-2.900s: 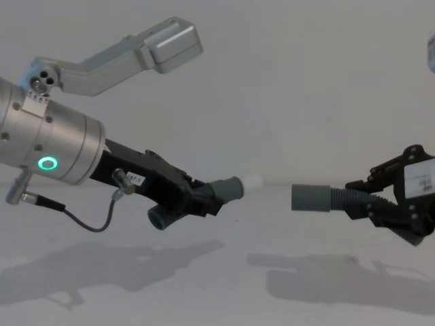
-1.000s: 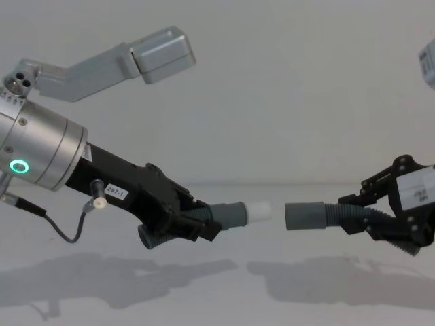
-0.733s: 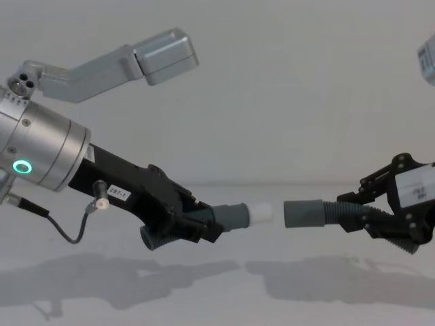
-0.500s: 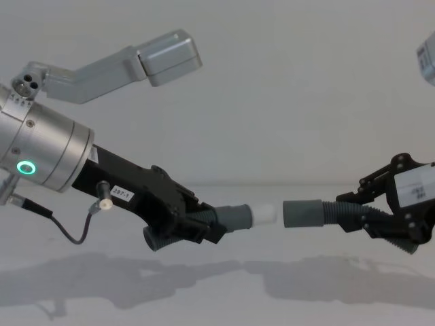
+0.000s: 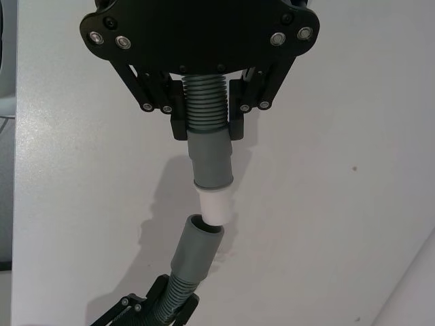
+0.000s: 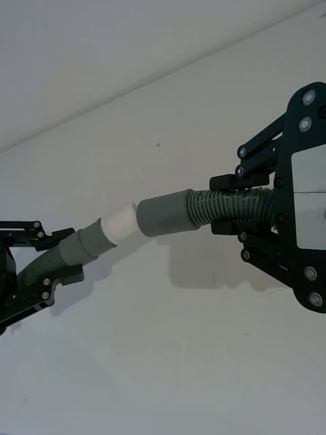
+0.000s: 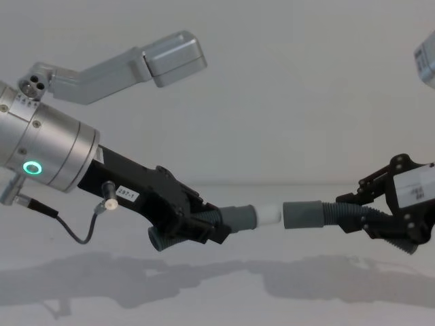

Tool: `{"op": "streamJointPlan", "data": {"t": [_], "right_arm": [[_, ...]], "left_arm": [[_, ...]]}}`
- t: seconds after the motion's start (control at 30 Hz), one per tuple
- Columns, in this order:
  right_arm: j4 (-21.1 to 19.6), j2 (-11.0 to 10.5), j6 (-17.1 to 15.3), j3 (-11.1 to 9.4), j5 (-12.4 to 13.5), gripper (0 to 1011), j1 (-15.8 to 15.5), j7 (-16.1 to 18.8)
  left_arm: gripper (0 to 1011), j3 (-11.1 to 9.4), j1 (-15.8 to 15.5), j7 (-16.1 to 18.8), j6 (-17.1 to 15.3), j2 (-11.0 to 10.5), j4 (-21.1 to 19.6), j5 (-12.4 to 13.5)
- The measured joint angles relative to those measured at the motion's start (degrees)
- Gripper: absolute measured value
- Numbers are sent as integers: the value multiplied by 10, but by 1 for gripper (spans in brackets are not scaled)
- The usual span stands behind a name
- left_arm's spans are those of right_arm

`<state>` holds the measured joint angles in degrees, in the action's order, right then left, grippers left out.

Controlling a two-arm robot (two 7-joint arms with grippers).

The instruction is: Use both hands to pick up one end of the pipe from the table, align the ends, and insert them.

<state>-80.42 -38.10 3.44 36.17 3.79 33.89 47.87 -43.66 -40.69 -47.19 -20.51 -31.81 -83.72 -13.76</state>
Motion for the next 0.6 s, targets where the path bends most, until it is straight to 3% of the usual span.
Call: {"op": "streamJointPlan", "data": {"t": [0.6], "right_arm": [[9,3,1,9,3,264,10,-5]], "left_arm": [[341,-9,-9,-1,7,1,8,-6]]}}
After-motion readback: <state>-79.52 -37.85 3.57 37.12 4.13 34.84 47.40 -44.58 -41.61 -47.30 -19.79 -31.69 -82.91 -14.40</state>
